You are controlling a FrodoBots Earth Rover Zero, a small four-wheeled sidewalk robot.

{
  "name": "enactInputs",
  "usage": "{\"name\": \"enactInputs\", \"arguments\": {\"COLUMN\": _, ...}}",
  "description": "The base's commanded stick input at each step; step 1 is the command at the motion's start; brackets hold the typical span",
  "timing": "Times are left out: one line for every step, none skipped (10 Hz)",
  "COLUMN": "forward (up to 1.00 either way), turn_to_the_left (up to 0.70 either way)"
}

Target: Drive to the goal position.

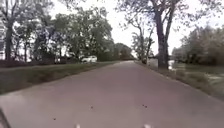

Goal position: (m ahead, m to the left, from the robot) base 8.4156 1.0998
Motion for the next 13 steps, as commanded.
{"name": "enactInputs", "arguments": {"forward": 1.0, "turn_to_the_left": -0.23}}
{"name": "enactInputs", "arguments": {"forward": 1.0, "turn_to_the_left": 0.0}}
{"name": "enactInputs", "arguments": {"forward": 1.0, "turn_to_the_left": 0.0}}
{"name": "enactInputs", "arguments": {"forward": 1.0, "turn_to_the_left": 0.0}}
{"name": "enactInputs", "arguments": {"forward": 1.0, "turn_to_the_left": 0.0}}
{"name": "enactInputs", "arguments": {"forward": 1.0, "turn_to_the_left": 0.0}}
{"name": "enactInputs", "arguments": {"forward": 1.0, "turn_to_the_left": 0.0}}
{"name": "enactInputs", "arguments": {"forward": 1.0, "turn_to_the_left": 0.0}}
{"name": "enactInputs", "arguments": {"forward": 1.0, "turn_to_the_left": 0.0}}
{"name": "enactInputs", "arguments": {"forward": 1.0, "turn_to_the_left": 0.0}}
{"name": "enactInputs", "arguments": {"forward": 1.0, "turn_to_the_left": 0.0}}
{"name": "enactInputs", "arguments": {"forward": 1.0, "turn_to_the_left": 0.0}}
{"name": "enactInputs", "arguments": {"forward": 1.0, "turn_to_the_left": 0.0}}
